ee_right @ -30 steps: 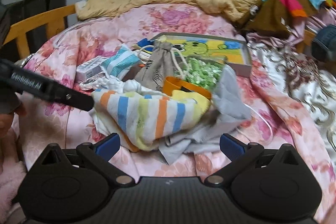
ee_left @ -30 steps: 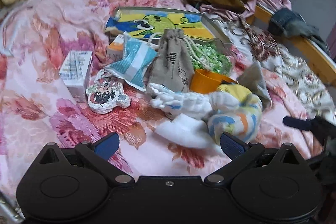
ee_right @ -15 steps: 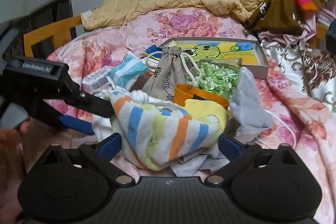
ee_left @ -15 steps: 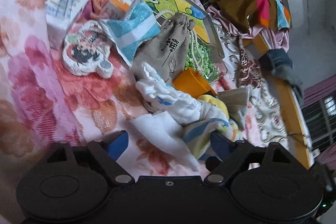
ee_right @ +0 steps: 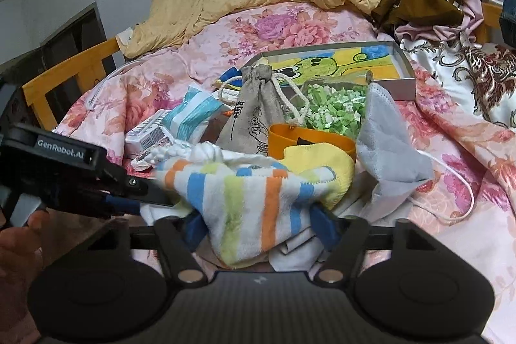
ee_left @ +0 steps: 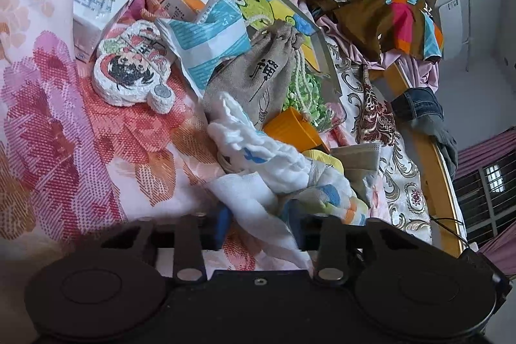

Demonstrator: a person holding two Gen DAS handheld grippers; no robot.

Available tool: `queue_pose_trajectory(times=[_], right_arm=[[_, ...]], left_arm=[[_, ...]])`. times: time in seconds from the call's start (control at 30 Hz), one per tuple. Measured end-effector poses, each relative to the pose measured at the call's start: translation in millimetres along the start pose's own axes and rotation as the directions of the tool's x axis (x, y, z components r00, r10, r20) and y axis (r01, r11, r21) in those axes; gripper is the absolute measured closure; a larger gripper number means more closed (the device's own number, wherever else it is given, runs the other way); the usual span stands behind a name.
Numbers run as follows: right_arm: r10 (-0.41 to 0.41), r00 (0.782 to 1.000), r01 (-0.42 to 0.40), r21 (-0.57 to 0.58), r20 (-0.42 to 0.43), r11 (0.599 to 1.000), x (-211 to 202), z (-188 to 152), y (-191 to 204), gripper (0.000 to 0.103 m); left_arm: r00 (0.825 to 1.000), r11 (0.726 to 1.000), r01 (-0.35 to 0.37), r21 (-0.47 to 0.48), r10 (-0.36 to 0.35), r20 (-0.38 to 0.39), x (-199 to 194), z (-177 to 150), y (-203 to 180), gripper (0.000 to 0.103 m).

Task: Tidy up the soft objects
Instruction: 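Grasp the striped towel with the right gripper while the left gripper grasps the white cloth, then carry the striped towel and white cloth with both grippers over the frog tray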

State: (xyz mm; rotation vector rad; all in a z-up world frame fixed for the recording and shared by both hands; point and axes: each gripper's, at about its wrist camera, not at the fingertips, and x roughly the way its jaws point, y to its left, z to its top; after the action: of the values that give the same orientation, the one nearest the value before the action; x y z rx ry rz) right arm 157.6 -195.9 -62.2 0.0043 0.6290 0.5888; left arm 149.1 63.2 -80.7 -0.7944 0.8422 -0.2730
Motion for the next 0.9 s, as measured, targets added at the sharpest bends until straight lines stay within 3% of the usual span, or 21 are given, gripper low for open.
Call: queue_pose_trajectory(times=[0.17,0.33,0.43,0.53,0.9], right_arm=[[0.001,1.000,0.000,-0.018,0.008,1.000,-2,-1,3,0.060],[-0.007,0.999,0.009,-0.040,0.041,0.999,-13,0,9,0.078],[-0.018,0.998,0.022,-0.064,0.067,0.998,-21,1,14,0.080],[-0.031,0.994,0.041,-0.094,0.100,0.995,-29,2,18,0.081],[-0.055,0.970,0.095,-0.160,0.238,0.983,-60,2,30,0.083]], left_arm=[[1.000,1.000,-0.015,0.017,0.015,0.014,-2,0,0,0.092],[0.998,0.998,-0.062,0.014,0.062,0.011,-8,-3,-1,0.096],[0.999,0.999,-0.033,-0.008,0.033,0.011,-14,-7,-1,0.098],[0.999,0.999,-0.036,0.036,0.035,0.040,-23,-12,-8,0.098],[0.979,0.962,-0.147,0.229,0.110,0.169,-65,-34,-41,0.100]])
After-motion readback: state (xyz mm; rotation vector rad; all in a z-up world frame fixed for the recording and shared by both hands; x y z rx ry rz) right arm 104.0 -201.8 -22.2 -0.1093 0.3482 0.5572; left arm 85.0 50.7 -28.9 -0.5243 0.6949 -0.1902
